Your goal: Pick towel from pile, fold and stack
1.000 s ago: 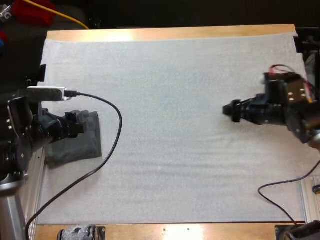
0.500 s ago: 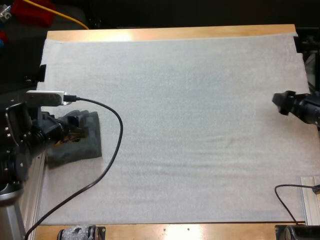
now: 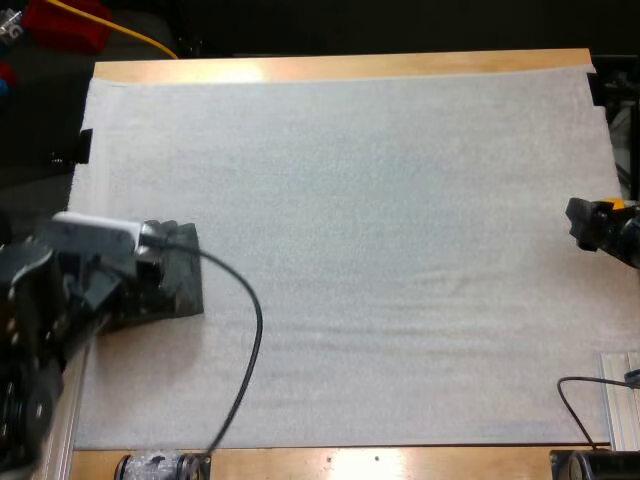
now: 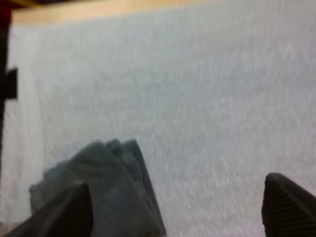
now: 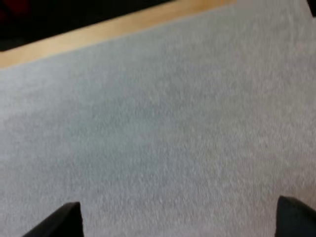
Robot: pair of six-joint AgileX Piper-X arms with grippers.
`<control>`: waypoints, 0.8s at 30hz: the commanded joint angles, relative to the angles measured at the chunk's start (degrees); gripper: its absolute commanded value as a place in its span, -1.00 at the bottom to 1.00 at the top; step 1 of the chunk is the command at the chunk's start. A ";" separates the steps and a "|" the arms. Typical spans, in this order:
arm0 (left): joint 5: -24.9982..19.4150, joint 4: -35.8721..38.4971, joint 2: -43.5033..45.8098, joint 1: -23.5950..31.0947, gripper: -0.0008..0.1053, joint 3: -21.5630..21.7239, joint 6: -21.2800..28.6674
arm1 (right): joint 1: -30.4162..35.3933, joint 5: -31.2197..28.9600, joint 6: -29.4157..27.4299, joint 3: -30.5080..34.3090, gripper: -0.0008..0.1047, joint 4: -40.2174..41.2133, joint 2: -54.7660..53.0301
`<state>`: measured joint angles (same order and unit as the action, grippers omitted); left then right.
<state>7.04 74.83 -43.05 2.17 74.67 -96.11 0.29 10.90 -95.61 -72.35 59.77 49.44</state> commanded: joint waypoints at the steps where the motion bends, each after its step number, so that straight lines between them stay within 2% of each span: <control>1: -0.91 -0.57 1.15 -0.19 0.30 0.33 0.01 | 0.07 -0.36 -0.95 -0.17 0.44 0.65 -1.18; 12: -1.22 -2.78 13.64 -0.19 0.30 0.33 1.24 | 0.07 -0.36 -2.11 -0.17 0.44 2.19 -10.84; 24: -1.22 -1.02 25.30 -0.19 0.30 0.33 2.20 | 0.07 -0.36 -2.35 -0.17 0.44 5.25 -22.90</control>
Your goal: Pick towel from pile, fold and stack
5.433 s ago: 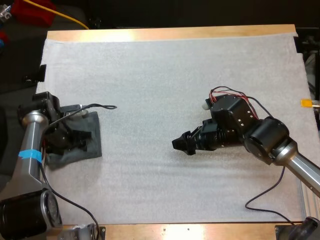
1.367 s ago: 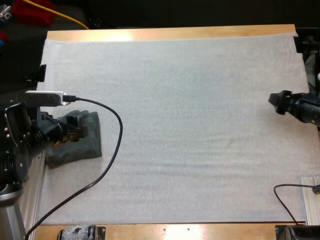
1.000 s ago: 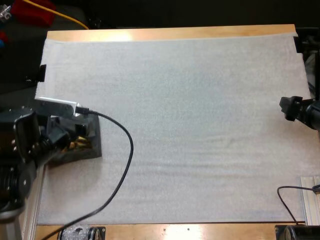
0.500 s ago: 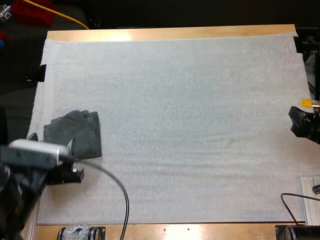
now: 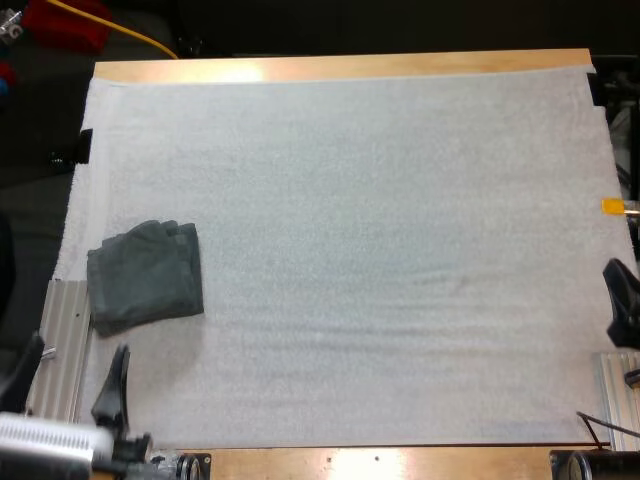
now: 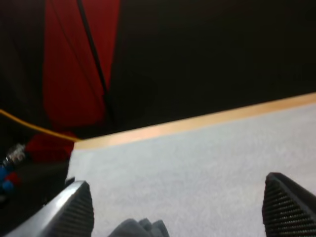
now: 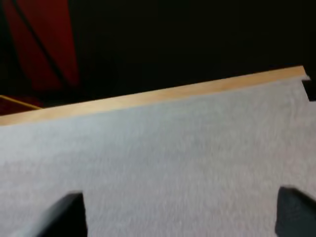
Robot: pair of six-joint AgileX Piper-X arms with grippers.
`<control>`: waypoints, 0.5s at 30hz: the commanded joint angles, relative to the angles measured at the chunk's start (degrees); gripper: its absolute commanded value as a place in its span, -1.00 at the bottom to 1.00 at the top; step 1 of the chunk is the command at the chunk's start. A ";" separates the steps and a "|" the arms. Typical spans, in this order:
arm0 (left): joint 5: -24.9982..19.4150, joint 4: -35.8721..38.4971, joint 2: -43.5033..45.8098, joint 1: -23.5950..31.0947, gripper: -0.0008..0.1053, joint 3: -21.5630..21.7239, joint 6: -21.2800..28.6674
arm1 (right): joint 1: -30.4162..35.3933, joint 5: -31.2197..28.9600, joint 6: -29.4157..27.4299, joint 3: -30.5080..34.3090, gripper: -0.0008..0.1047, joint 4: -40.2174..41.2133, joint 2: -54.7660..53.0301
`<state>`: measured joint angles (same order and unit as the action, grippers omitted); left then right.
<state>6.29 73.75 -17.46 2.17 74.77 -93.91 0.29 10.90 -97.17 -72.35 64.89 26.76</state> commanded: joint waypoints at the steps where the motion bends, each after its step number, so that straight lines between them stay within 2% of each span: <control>1: -0.46 0.56 0.74 -0.19 0.30 0.23 0.01 | 0.07 -0.36 -0.79 -0.17 0.44 0.65 -1.21; 15: -0.10 10.19 12.19 -0.19 0.30 0.43 0.44 | 0.07 -0.36 -0.79 -0.17 0.44 7.82 -12.91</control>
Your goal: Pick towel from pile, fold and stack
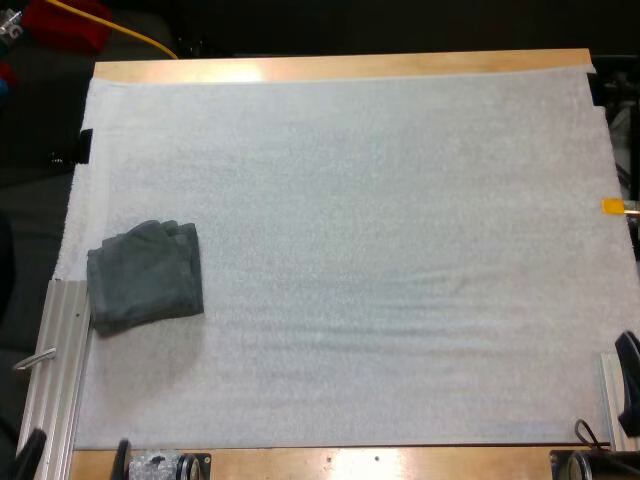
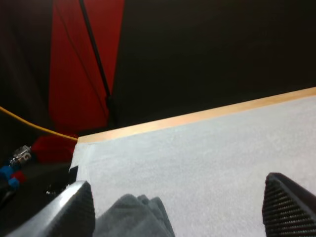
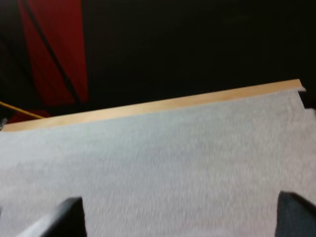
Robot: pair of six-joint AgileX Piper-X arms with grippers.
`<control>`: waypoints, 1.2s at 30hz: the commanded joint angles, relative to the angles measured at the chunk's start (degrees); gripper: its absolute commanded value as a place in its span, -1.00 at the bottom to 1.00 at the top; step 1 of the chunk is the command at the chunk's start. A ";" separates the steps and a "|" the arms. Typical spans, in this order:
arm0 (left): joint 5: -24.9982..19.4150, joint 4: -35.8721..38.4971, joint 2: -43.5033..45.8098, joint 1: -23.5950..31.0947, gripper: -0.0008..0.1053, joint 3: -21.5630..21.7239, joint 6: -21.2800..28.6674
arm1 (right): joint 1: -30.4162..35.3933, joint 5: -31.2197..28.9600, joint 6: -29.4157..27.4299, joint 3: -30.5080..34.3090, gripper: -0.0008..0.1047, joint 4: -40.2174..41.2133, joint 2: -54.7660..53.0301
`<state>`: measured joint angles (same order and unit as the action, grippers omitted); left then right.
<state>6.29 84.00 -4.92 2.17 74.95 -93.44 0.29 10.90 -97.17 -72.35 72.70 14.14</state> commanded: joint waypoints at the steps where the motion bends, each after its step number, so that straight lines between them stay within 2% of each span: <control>1: -0.10 0.74 0.56 -0.19 0.30 0.25 -0.02 | 0.07 -0.36 -0.79 -0.17 0.44 0.29 -1.32; 4: 0.38 2.34 2.88 -0.19 0.30 0.32 -0.02 | 0.07 -0.36 -1.24 0.76 0.44 0.36 -4.12; 9: 3.61 3.51 5.53 -0.19 0.30 0.33 -0.02 | 0.07 -0.36 -1.23 4.64 0.44 0.51 -9.98; 14: 3.78 4.41 7.40 -0.19 0.30 -0.53 -0.02 | 0.07 -0.36 -1.23 10.72 0.44 0.51 -17.48; 16: 3.78 4.43 8.17 -0.19 0.30 -1.51 -0.02 | 0.19 -0.77 -1.23 11.47 0.44 2.48 -17.46; 24: 3.78 4.43 12.94 -0.19 0.30 -10.43 -0.02 | 0.20 -1.85 -3.54 17.49 0.44 0.87 -17.38; 28: 5.45 5.16 13.84 -0.19 0.30 -14.84 -0.02 | 0.20 -1.85 -3.24 21.64 0.44 -1.36 -17.38; 36: 5.57 1.10 13.84 -0.19 0.30 -22.82 1.22 | 0.20 -1.85 -3.11 29.32 0.44 -6.37 -17.27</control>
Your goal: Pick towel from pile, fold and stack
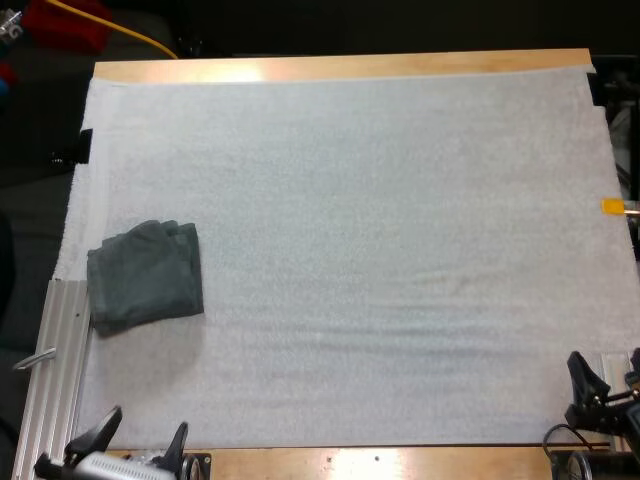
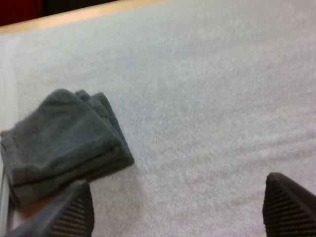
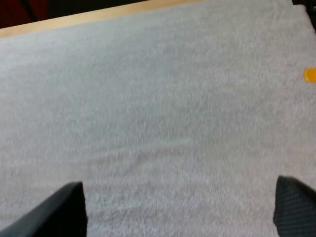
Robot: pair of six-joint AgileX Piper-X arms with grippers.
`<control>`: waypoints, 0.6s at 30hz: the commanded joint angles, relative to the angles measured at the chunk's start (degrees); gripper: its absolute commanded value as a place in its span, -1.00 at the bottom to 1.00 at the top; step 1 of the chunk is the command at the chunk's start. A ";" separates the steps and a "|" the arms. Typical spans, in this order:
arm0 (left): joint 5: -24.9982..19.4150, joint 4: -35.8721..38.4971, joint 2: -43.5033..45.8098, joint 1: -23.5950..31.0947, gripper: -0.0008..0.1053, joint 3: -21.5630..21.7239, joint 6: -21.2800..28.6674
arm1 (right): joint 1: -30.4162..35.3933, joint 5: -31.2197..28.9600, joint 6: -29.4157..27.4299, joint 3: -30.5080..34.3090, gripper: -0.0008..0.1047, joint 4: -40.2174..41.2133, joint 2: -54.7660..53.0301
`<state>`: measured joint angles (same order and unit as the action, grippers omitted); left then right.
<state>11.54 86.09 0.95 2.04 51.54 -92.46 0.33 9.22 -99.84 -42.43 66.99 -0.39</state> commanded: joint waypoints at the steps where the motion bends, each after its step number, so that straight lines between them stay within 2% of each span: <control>1: 0.32 -2.32 7.98 -0.06 0.30 -1.01 0.24 | 0.15 -0.17 -0.27 0.56 0.44 -1.82 -2.74; 9: 0.32 -13.90 7.86 -0.06 0.30 -11.70 0.44 | 0.15 -0.06 -0.26 5.64 0.44 -7.73 -2.62; 14: 0.54 -20.23 7.75 -0.06 0.30 -18.22 6.22 | 0.15 -0.06 -0.26 7.48 0.44 -8.08 -2.62; 18: 1.04 -22.25 7.61 -0.06 0.30 -19.75 7.67 | 0.15 -0.06 -0.26 9.79 0.44 -8.08 -2.62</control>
<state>12.23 65.21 0.72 2.04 31.40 -85.19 0.33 9.22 -99.84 -32.15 59.32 -0.38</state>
